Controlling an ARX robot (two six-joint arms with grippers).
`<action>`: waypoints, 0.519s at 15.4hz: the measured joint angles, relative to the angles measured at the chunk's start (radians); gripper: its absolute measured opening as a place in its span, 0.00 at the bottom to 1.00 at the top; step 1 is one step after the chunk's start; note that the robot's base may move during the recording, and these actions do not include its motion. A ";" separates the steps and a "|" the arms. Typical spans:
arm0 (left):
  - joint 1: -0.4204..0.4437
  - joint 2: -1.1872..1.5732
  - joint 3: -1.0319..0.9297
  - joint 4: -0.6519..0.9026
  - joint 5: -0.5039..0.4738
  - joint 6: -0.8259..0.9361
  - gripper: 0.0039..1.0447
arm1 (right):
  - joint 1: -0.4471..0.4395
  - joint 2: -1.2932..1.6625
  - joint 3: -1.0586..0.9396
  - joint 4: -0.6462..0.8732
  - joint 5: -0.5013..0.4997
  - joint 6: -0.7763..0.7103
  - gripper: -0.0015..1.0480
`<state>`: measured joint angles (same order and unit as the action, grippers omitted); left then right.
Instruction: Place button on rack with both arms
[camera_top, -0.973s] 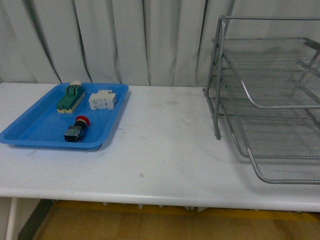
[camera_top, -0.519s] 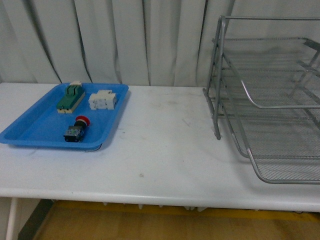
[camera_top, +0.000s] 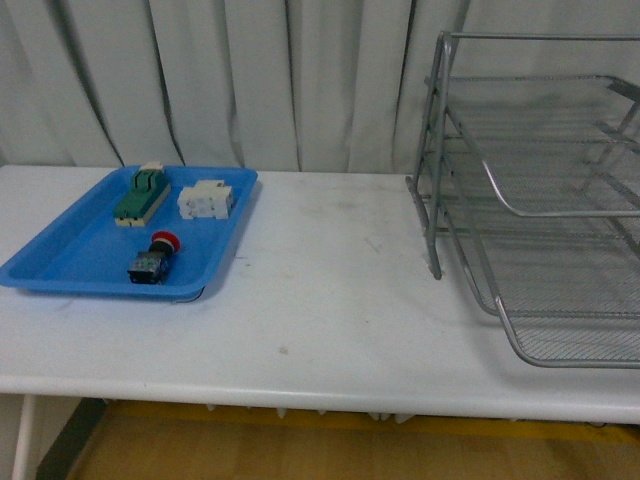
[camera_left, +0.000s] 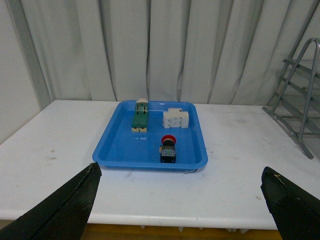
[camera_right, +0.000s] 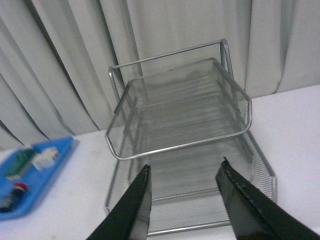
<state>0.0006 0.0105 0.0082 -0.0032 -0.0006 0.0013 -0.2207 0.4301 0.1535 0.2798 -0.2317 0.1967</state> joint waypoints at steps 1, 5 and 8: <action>0.000 0.000 0.000 0.000 0.000 0.000 0.94 | 0.027 -0.026 -0.022 -0.013 0.033 -0.094 0.28; 0.000 0.000 0.000 0.000 0.000 0.000 0.94 | 0.217 -0.151 -0.089 -0.070 0.215 -0.190 0.02; 0.000 0.000 0.000 0.000 0.000 0.000 0.94 | 0.220 -0.199 -0.106 -0.095 0.232 -0.191 0.02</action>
<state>0.0006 0.0105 0.0082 -0.0032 -0.0006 0.0013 -0.0002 0.2310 0.0475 0.1844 0.0006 0.0055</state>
